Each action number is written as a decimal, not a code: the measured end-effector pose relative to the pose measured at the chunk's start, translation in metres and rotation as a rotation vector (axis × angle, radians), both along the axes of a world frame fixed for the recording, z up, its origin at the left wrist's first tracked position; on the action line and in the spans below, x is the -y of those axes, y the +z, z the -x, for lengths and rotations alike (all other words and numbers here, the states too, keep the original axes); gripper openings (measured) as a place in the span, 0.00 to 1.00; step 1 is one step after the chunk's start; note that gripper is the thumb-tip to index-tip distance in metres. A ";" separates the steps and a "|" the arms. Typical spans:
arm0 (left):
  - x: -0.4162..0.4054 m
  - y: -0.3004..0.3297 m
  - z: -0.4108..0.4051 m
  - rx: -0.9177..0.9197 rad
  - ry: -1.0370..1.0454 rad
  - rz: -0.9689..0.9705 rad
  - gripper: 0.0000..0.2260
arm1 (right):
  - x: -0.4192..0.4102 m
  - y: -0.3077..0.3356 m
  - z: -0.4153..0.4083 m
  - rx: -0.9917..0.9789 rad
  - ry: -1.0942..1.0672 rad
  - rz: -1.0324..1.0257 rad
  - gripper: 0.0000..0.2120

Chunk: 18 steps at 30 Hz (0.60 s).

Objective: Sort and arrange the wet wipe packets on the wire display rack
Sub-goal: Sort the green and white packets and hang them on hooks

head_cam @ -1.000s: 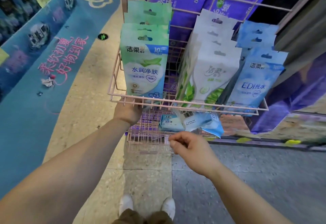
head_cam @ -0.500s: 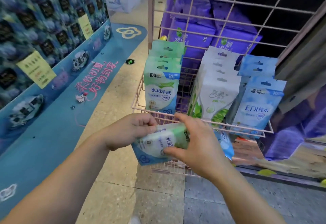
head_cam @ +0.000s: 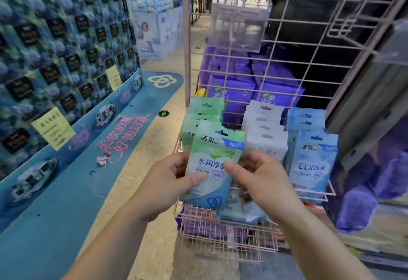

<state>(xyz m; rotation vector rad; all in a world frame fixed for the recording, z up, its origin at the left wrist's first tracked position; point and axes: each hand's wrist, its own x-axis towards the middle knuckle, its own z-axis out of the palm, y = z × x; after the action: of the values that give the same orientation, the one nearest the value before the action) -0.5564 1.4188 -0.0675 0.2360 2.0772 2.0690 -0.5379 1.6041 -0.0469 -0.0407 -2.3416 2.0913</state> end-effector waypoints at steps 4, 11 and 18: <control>0.001 0.014 0.025 -0.302 0.297 0.398 0.07 | 0.015 0.014 0.025 -0.246 -0.064 -0.194 0.08; 0.003 -0.015 0.034 -0.252 0.370 0.812 0.27 | 0.019 -0.029 0.031 -0.061 -0.125 -0.482 0.23; -0.007 -0.013 0.036 -0.288 0.234 0.599 0.27 | 0.035 -0.037 0.037 -0.073 -0.037 -0.707 0.16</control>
<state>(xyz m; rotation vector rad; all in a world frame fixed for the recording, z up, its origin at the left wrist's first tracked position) -0.5928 1.4257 -0.0807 0.2088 2.9052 1.4755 -0.5751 1.5695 -0.0840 -0.0052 -2.8401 1.1211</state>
